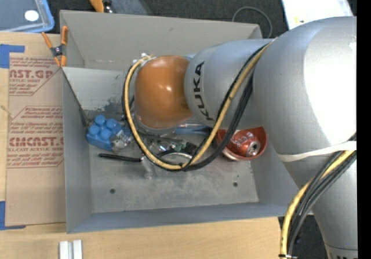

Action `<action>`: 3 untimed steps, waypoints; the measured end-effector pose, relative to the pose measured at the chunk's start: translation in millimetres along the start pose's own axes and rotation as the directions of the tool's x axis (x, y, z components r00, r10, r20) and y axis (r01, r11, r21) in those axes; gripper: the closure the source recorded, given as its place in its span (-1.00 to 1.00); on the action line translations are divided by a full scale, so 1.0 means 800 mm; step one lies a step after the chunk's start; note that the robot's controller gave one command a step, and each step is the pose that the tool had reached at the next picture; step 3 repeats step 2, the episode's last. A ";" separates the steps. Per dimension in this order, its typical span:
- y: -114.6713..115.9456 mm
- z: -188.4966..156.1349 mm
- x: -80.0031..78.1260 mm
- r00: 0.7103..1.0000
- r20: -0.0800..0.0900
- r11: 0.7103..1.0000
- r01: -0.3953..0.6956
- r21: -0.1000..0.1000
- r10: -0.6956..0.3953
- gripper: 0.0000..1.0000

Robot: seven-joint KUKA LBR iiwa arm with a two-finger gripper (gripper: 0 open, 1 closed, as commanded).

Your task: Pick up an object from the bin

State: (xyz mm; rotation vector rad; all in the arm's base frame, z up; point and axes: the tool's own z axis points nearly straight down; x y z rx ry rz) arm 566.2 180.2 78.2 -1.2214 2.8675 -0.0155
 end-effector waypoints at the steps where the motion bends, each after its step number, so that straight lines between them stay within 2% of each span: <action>1: 0.015 0.009 -0.062 0.978 0.002 0.978 0.210 -0.003 -0.210 1.00; 3: 0.015 0.009 -0.062 0.978 0.002 0.978 0.210 -0.003 -0.210 1.00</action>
Offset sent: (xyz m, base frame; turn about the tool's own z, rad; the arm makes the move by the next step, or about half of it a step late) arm 0.0000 0.0000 0.0000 0.0000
